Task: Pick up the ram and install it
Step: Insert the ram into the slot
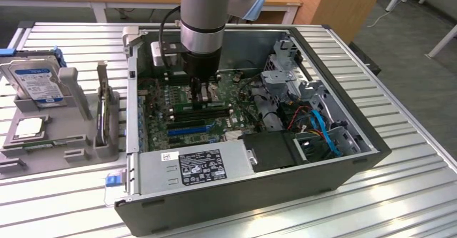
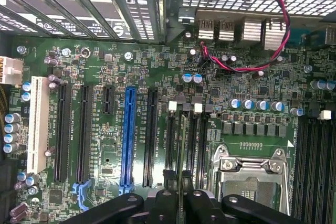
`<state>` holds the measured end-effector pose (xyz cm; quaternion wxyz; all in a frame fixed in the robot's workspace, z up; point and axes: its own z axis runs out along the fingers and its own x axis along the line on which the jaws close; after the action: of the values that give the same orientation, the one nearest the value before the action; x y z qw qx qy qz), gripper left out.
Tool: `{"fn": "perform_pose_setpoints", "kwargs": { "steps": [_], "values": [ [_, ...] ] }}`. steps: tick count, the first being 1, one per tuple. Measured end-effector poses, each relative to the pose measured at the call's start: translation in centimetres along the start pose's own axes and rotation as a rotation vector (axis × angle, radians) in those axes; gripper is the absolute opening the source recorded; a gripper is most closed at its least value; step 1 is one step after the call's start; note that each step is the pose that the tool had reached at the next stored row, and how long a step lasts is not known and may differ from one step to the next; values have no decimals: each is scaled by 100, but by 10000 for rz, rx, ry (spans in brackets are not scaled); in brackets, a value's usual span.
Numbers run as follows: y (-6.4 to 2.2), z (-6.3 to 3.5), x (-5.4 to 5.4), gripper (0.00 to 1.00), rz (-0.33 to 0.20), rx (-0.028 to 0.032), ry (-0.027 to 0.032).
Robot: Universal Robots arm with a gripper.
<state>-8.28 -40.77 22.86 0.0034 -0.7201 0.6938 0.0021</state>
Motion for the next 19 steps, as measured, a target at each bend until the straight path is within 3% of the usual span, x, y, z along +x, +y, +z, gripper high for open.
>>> {"fn": "perform_pose_setpoints", "kwargs": {
  "steps": [19],
  "values": [
    [0,0,0,14,-135,-1,0]
  ]
}}
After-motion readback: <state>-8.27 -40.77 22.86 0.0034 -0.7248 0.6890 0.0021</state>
